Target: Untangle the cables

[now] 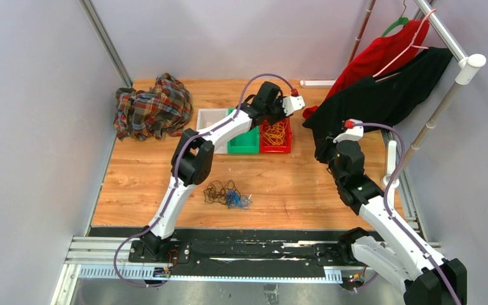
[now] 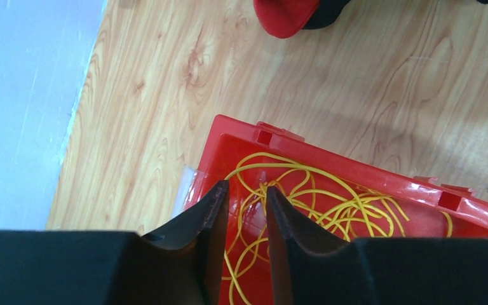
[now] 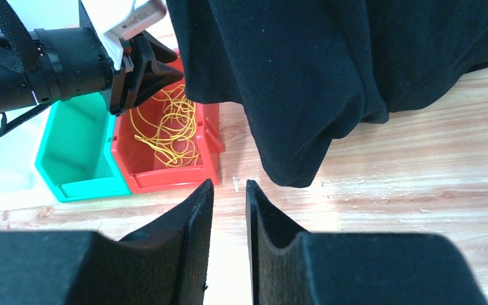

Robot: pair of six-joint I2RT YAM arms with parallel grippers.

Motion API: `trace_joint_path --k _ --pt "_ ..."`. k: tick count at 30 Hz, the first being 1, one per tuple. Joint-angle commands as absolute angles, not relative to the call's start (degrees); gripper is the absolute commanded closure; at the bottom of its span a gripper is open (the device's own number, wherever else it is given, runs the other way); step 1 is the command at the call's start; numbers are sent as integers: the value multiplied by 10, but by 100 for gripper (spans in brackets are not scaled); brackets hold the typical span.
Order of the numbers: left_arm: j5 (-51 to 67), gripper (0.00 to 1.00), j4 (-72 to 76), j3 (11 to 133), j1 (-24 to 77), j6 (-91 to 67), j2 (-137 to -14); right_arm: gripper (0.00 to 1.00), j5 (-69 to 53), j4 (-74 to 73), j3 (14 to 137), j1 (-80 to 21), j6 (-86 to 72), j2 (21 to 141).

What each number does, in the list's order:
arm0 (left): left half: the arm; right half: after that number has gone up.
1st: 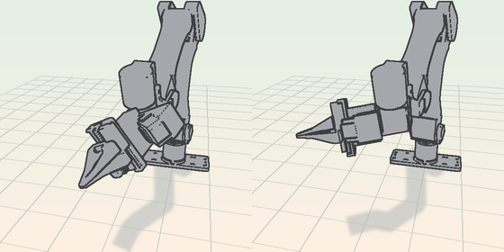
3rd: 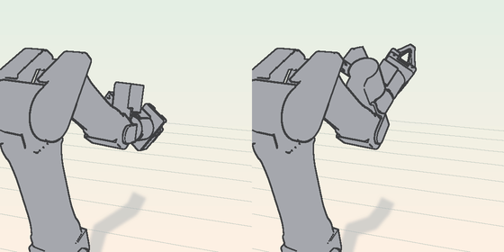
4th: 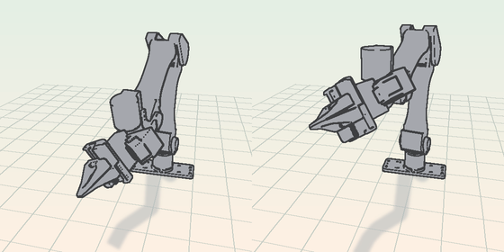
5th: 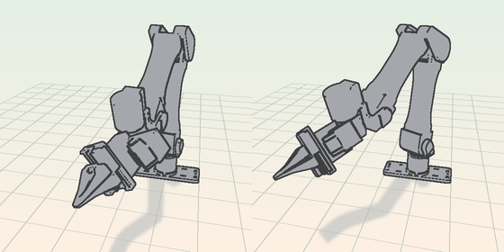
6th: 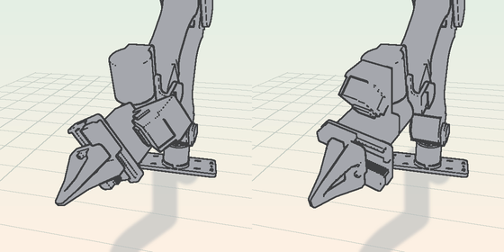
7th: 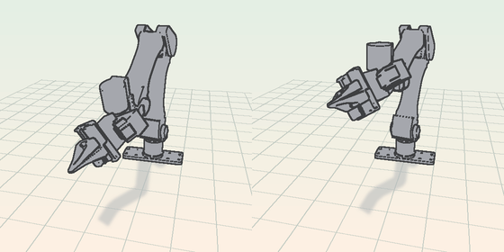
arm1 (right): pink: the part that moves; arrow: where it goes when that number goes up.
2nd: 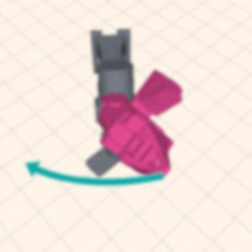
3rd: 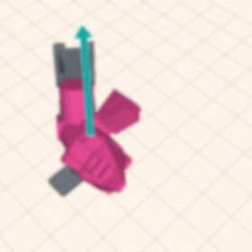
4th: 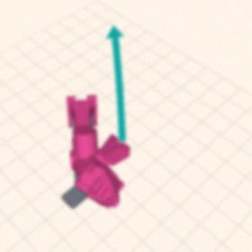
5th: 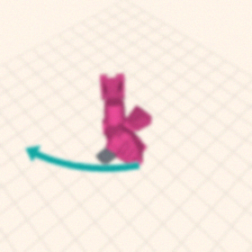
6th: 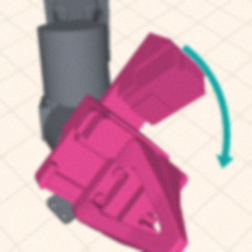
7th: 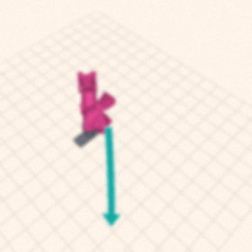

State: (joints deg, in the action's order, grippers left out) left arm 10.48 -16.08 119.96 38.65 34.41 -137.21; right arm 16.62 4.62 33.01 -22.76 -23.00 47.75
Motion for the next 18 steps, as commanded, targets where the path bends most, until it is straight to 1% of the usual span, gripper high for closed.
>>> trace_joint_path --k 1,4,8,12,18 --pt "97 73 -86 1155 387 369 -1355 75 159 60 323 -230 -237 481" --pt "110 82 -63 1110 387 374 -1341 75 159 59 328 -230 -238 488" --pt "118 90 -95 1117 387 366 -1348 76 159 54 333 -230 -241 491" --pt "124 91 -98 1106 387 364 -1348 76 161 48 337 -230 -240 493" --pt "128 91 -143 1139 387 351 -1351 76 157 40 347 -230 -240 499"
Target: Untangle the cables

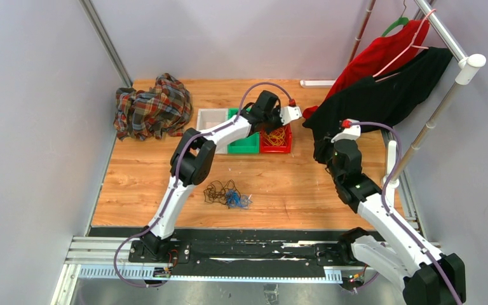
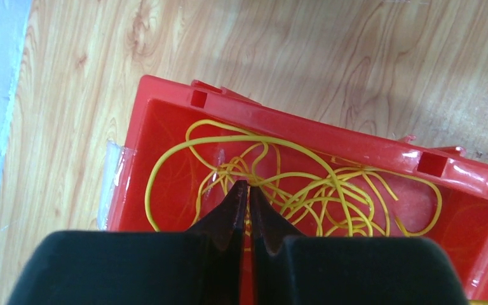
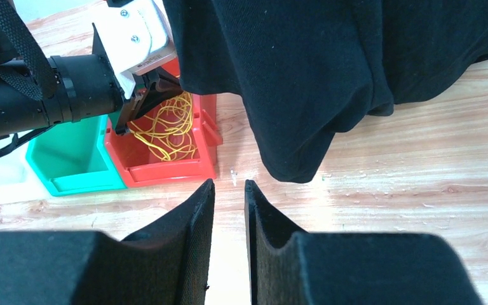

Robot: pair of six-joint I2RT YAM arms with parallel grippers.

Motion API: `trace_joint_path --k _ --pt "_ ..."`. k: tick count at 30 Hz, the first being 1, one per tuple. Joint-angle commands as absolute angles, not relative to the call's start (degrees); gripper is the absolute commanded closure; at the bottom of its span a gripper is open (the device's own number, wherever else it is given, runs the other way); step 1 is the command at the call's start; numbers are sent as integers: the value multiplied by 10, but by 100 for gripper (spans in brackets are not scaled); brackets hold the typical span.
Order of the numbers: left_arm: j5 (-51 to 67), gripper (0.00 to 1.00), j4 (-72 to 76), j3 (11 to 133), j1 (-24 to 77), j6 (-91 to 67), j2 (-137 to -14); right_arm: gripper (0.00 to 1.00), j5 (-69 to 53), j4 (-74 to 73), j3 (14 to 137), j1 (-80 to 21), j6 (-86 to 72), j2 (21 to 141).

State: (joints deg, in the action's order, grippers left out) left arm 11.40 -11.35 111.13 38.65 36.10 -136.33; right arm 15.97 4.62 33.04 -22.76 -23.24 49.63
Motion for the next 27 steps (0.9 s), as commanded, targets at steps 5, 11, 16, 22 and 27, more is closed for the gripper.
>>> trace_joint_path --k 5,11,16,22,27 --pt "151 73 -235 1216 381 330 -1320 71 155 25 366 -230 -230 494" --pt "205 35 -343 1258 375 316 -1259 64 152 12 372 -230 -231 489" --pt "283 35 -411 1193 377 369 -1212 67 137 10 367 -231 -236 489" --pt "282 36 -467 1156 394 436 -1227 68 124 11 366 -230 -240 500" --pt "244 51 -460 1202 401 413 -1282 69 117 18 364 -230 -248 517"
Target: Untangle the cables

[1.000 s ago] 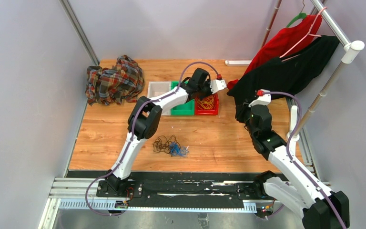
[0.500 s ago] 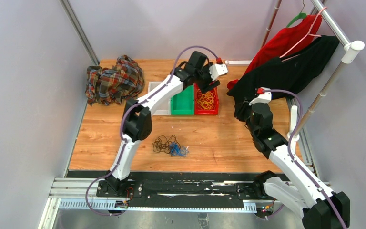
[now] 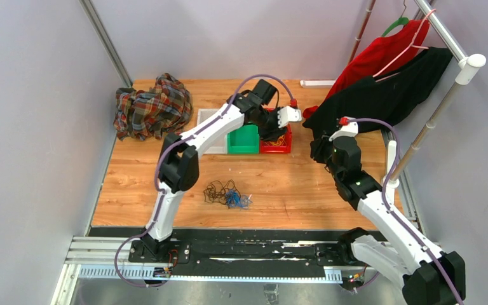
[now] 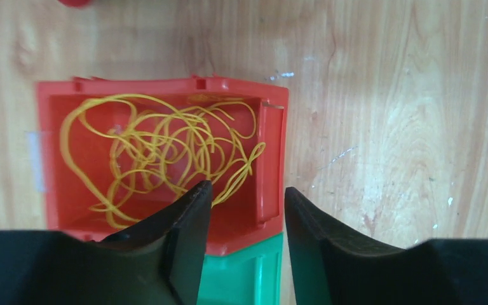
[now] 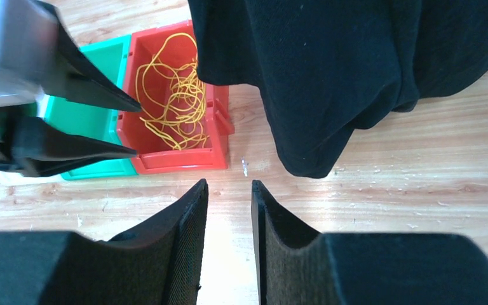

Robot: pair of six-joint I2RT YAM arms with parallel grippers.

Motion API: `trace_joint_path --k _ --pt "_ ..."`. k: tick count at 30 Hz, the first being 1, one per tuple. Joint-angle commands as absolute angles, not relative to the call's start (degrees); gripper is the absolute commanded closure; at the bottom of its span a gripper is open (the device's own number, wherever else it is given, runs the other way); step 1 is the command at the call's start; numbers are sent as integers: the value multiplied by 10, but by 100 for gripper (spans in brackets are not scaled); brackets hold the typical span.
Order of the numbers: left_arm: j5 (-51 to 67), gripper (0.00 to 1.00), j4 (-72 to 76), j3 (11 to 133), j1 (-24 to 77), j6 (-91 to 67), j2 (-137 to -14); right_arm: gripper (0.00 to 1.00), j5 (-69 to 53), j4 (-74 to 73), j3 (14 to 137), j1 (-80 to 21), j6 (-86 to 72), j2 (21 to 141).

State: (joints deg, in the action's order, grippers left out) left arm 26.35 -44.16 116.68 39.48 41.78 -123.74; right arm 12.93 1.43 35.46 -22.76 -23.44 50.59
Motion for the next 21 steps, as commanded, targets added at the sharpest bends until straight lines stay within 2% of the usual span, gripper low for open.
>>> trace_joint_path --k 1,8,12,13,16,17,18,19,21 --pt "232 54 -452 1214 401 396 -1295 69 116 18 365 -230 -249 519" --pt "162 72 -319 1172 401 346 -1314 71 114 29 358 -230 -253 524" --pt "121 74 -301 1176 401 351 -1334 73 108 34 356 -231 -253 528" --pt "123 66 -307 1178 401 353 -1336 73 107 36 356 -230 -253 530" --pt "149 33 -351 1178 401 351 -1316 69 106 36 357 -230 -252 532" --pt "160 19 -372 1177 401 354 -1302 66 107 35 358 -230 -253 531" --pt "173 10 -396 1178 401 360 -1285 64 108 34 359 -231 -252 530" --pt "184 2 -423 1179 401 367 -1268 62 109 32 360 -231 -251 526" --pt "192 2 -464 1173 401 368 -1219 59 110 28 363 -232 -247 521"
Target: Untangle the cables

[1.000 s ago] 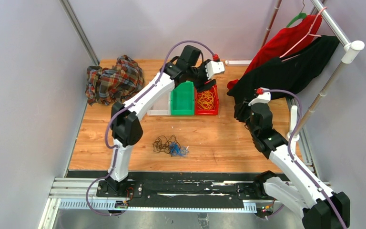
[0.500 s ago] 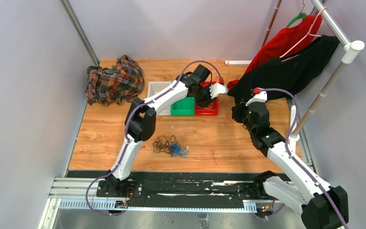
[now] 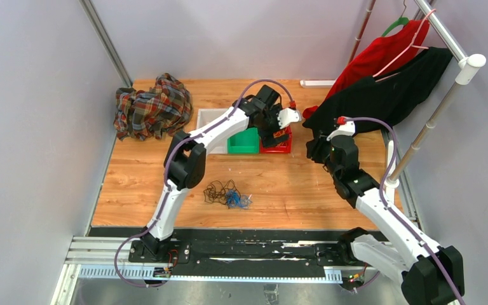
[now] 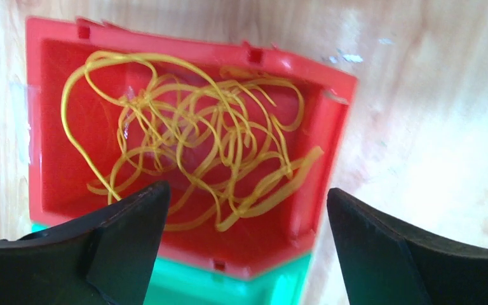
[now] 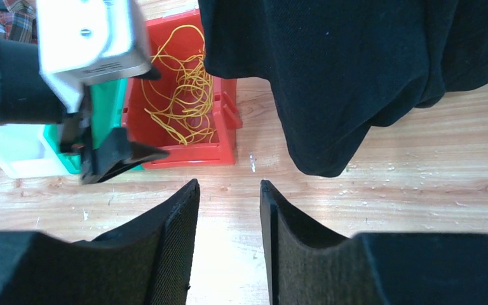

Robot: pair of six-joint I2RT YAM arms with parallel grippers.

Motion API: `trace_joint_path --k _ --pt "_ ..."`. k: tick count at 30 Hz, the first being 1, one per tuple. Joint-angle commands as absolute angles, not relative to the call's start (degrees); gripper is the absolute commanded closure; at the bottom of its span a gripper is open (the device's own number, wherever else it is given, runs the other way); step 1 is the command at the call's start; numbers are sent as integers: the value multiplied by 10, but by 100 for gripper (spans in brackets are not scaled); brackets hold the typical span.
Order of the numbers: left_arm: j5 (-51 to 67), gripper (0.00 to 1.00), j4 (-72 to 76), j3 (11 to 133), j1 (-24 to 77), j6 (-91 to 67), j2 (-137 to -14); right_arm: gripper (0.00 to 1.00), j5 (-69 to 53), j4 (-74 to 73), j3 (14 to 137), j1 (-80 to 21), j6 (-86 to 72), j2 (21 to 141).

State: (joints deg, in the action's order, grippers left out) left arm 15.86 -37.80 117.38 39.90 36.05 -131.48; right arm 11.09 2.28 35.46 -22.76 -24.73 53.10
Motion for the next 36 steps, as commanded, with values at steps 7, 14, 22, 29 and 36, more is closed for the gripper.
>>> trace_joint_path --k 7,14,22,29,36 --pt "174 2 -573 1086 390 384 -1051 46 118 16 364 -261 -234 509" --pt "230 0 -600 888 328 380 -882 46 138 12 355 -325 -229 505" --pt "213 27 -489 658 231 212 -798 48 212 26 353 -446 -225 551" --pt "181 37 -417 552 211 120 -770 50 238 40 364 -500 -225 591" --pt "197 41 -437 563 208 126 -841 51 238 44 381 -513 -221 616"
